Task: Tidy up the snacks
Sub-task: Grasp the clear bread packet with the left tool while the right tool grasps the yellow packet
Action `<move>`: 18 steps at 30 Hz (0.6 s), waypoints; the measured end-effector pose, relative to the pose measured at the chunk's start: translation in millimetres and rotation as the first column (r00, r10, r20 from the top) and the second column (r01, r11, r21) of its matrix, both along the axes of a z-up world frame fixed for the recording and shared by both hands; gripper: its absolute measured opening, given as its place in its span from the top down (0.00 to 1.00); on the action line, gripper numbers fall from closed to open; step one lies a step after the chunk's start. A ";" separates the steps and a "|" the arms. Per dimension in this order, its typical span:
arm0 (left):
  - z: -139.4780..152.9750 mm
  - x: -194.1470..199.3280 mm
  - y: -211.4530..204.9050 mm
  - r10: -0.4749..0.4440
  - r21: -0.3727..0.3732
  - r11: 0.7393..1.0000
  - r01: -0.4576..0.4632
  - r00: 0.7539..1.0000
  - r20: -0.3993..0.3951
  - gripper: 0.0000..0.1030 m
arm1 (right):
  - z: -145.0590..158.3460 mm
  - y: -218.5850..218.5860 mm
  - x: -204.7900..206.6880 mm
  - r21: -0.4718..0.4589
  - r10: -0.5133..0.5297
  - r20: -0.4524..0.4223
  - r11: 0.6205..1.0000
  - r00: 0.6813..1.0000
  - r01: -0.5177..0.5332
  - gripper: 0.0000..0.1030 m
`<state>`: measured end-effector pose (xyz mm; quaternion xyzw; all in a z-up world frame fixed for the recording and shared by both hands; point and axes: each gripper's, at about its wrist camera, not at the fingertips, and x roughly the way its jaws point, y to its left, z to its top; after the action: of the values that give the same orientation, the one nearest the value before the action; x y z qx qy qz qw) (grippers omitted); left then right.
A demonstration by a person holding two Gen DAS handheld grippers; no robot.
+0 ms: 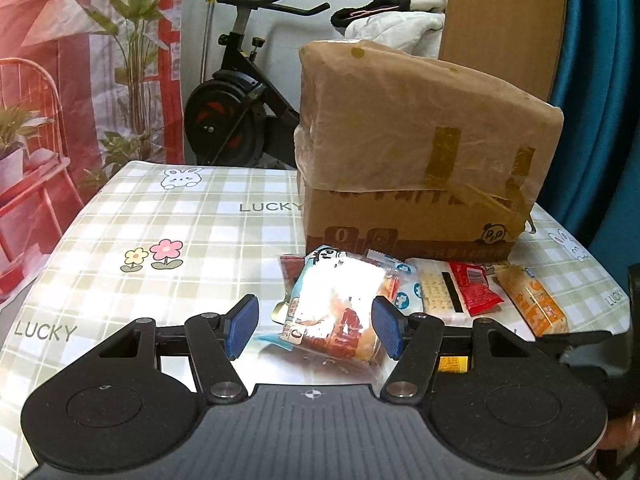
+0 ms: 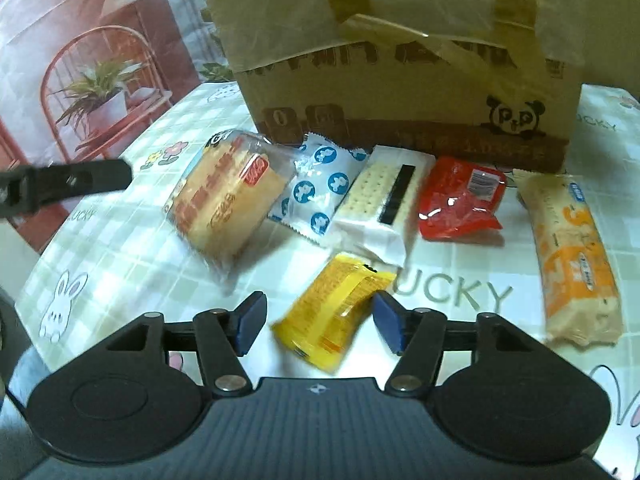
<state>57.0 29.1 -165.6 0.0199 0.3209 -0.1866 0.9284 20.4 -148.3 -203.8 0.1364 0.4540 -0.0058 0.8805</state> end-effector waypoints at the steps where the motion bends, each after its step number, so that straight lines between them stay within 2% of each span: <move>1: -0.3 -0.4 0.2 0.000 0.000 1.000 0.000 1.000 0.001 0.37 | 0.2 0.1 2.8 -0.001 -0.010 0.000 1.000 1.000 0.010 0.39; 4: -0.7 -0.1 -0.3 0.002 -0.002 1.000 -0.002 1.000 0.000 0.37 | -1.5 4.2 9.9 -0.040 -0.008 -0.002 0.999 1.000 0.008 0.40; 8: -3.4 0.5 0.8 0.002 -0.003 1.000 -0.002 1.000 -0.003 0.37 | -5.2 17.8 7.0 -0.133 0.050 0.006 0.990 0.999 -0.049 0.41; 10: -5.2 0.7 0.4 -0.003 -0.001 1.000 0.003 1.000 -0.008 0.37 | -7.4 21.3 0.2 -0.179 0.083 0.022 0.981 0.996 -0.078 0.45; 12: -7.0 1.6 -0.1 -0.012 0.005 1.000 0.012 1.000 -0.015 0.37 | -8.9 20.2 -5.9 -0.201 0.084 0.044 0.977 0.995 -0.074 0.56; 13: -7.8 1.7 -0.2 -0.017 0.008 1.000 0.017 1.000 -0.018 0.37 | -9.4 18.4 -8.1 -0.203 0.081 0.054 0.977 0.995 -0.069 0.58; 15: -8.8 2.6 0.6 -0.028 0.010 1.000 0.028 0.999 -0.026 0.34 | -9.8 14.4 -10.5 -0.195 0.077 0.065 0.979 0.995 -0.063 0.62; 18: -10.8 6.1 -0.3 -0.031 0.014 0.999 0.032 0.999 -0.027 0.20 | -8.9 11.1 -13.4 -0.191 0.063 0.064 0.980 0.996 -0.050 0.62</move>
<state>63.1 28.8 -176.4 0.0294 0.3343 -0.1990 0.9207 7.1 -137.2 -212.7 0.0393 0.4243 -0.0190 0.9045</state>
